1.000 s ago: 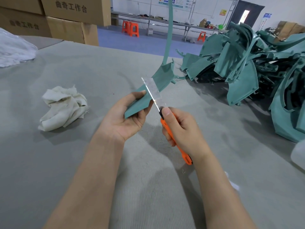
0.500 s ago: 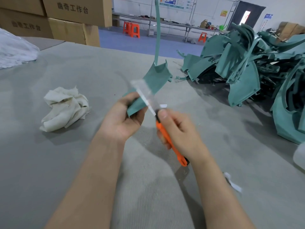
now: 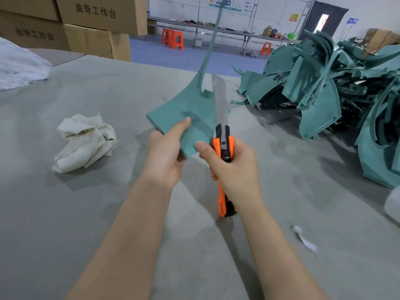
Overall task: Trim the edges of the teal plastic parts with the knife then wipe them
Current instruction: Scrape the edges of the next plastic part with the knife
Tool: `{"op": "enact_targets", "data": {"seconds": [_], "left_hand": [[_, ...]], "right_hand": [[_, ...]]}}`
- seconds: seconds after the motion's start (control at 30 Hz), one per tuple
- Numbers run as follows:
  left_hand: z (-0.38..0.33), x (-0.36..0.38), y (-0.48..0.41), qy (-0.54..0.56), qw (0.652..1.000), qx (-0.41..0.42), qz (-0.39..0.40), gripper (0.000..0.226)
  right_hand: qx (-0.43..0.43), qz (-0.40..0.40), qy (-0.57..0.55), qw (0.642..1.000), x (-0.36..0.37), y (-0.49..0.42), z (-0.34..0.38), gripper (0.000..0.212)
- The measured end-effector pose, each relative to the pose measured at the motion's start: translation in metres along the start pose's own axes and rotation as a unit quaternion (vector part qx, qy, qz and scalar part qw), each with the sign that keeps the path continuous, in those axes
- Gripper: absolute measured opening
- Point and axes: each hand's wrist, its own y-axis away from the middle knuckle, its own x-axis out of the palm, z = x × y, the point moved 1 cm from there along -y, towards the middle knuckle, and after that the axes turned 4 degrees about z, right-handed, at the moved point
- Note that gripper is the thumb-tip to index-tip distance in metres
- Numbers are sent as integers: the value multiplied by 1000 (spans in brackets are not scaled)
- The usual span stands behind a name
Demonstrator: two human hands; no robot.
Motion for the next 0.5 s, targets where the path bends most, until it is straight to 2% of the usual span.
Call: {"op": "enact_targets", "data": {"seconds": [0.17, 0.27, 0.37, 0.5], "left_hand": [[2, 2, 2, -13, 999, 7, 30, 17], [-2, 3, 4, 55, 998, -28, 33, 9], [-3, 1, 2, 65, 997, -26, 12, 9], [1, -2, -1, 23, 1000, 10, -5, 11]], "right_hand": [[37, 57, -73, 995, -6, -1, 3, 16], [37, 80, -96, 991, -18, -4, 5, 15], [43, 2, -76, 996, -32, -9, 0, 27], [62, -67, 36, 995, -38, -12, -8, 22]]}}
